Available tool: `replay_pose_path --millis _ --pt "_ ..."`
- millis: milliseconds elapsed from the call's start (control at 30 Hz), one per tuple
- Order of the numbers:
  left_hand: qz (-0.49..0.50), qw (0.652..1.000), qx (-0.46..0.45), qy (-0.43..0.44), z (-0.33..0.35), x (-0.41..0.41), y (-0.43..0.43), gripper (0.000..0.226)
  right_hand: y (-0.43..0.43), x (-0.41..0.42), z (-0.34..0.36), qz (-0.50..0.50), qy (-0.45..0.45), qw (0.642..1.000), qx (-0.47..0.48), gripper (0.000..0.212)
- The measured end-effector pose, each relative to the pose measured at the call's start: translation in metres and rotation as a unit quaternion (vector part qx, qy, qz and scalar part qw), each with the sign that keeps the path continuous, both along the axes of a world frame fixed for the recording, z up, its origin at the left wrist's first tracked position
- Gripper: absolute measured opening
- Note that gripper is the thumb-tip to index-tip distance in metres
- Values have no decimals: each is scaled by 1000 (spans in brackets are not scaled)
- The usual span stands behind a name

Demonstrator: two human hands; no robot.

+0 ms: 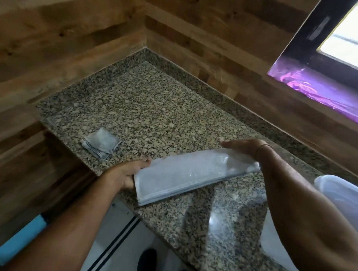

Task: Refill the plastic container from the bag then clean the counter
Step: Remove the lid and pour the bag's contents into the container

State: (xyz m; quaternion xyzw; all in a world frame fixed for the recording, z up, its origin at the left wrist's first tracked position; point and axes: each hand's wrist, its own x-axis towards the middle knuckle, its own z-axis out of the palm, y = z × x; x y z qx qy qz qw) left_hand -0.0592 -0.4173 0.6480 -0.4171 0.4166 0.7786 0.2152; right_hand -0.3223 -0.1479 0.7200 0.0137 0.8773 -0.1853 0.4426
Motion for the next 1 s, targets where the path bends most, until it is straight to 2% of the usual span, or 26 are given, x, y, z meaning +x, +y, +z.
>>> replay_pose_path --millis 67,133,267,400,567,700,800,933,1000 --pt "0 1000 -4 5 -2 -4 -1 26 -5 1 -10 -22 -27 999 -12 70" --pt "13 1000 -1 -2 -5 -6 -4 46 -9 3 -20 -16 -46 999 9 78" --pt "25 1000 -14 -10 -13 -10 -1 51 -17 11 -40 74 -24 994 76 77" --pt "44 998 -27 -28 -25 -11 5 53 -20 13 -50 118 -21 991 65 46" --pt "33 998 -57 -11 -26 -4 11 48 -11 17 -62 129 39 988 71 33" --pt "26 995 -99 3 -15 -3 12 41 -2 29 -60 40 21 999 18 23" --pt "6 990 -138 23 4 -9 8 37 4 36 -42 -8 4 999 -38 28" --pt "-18 980 -171 96 60 -33 11 40 21 22 14 -23 107 990 -93 34" --pt "-22 970 -195 147 98 -51 21 47 42 13 55 -68 136 974 -169 42"
